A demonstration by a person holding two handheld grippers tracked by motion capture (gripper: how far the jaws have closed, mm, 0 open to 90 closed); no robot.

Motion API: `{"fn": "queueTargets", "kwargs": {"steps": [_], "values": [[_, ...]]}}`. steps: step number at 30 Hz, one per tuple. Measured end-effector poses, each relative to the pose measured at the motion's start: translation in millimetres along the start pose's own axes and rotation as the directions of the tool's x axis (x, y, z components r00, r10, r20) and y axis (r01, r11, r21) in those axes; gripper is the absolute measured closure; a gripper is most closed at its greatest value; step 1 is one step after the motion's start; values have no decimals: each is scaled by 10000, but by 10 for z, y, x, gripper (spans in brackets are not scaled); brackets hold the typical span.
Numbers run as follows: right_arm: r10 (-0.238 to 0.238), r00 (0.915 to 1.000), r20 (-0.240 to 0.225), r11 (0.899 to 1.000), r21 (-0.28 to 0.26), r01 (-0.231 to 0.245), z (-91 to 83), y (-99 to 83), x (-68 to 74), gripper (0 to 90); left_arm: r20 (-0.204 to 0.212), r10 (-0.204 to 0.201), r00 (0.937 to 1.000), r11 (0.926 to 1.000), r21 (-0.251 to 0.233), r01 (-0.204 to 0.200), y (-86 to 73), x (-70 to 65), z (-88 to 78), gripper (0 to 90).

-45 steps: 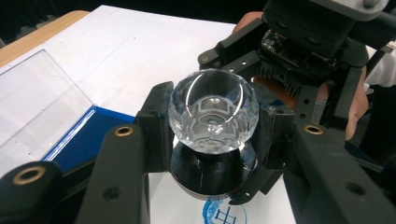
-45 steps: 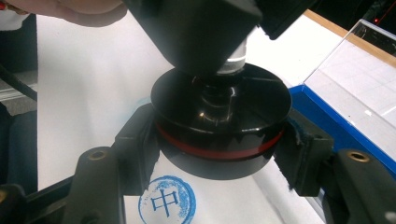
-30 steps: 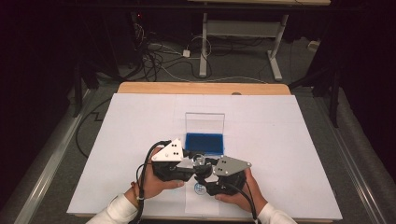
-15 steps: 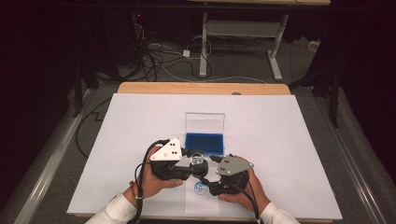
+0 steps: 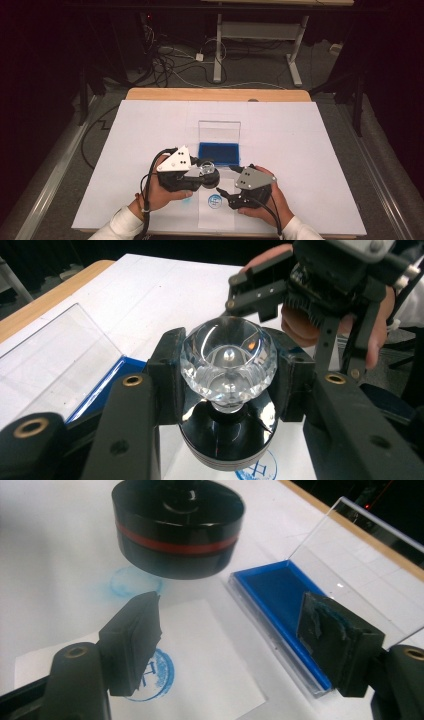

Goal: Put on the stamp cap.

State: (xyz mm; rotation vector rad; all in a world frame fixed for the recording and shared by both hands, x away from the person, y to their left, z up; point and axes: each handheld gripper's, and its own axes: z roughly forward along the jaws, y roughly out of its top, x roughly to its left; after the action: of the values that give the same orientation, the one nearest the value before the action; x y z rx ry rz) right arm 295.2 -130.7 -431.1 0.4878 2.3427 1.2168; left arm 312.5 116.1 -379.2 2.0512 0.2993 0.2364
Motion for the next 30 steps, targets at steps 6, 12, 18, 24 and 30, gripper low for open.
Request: {"fn": "queueTargets", "kwargs": {"steps": [6,12,18,24,30], "values": [[-68,9995,307,10000,-46,70,-78,-13,-43,262,-211,67,9998,9998,169,-63,-24,14,-33,543],[-142,9978,650,9998,-122,150,-178,-28,-87,266,-385,-3,9993,9998,222,12,-51,44,-68,543],[-172,9926,1199,9994,-282,207,-296,-45,-139,270,-524,83,9986,9994,325,-66,-54,59,-93,543],[54,9894,1449,9996,-279,-14,-396,-108,-198,267,-717,172,9973,9991,408,-143,-57,88,-119,543],[217,9857,1671,9996,-209,-184,-472,-194,-227,263,-868,187,9961,9991,406,-152,-56,112,-149,543]]}}
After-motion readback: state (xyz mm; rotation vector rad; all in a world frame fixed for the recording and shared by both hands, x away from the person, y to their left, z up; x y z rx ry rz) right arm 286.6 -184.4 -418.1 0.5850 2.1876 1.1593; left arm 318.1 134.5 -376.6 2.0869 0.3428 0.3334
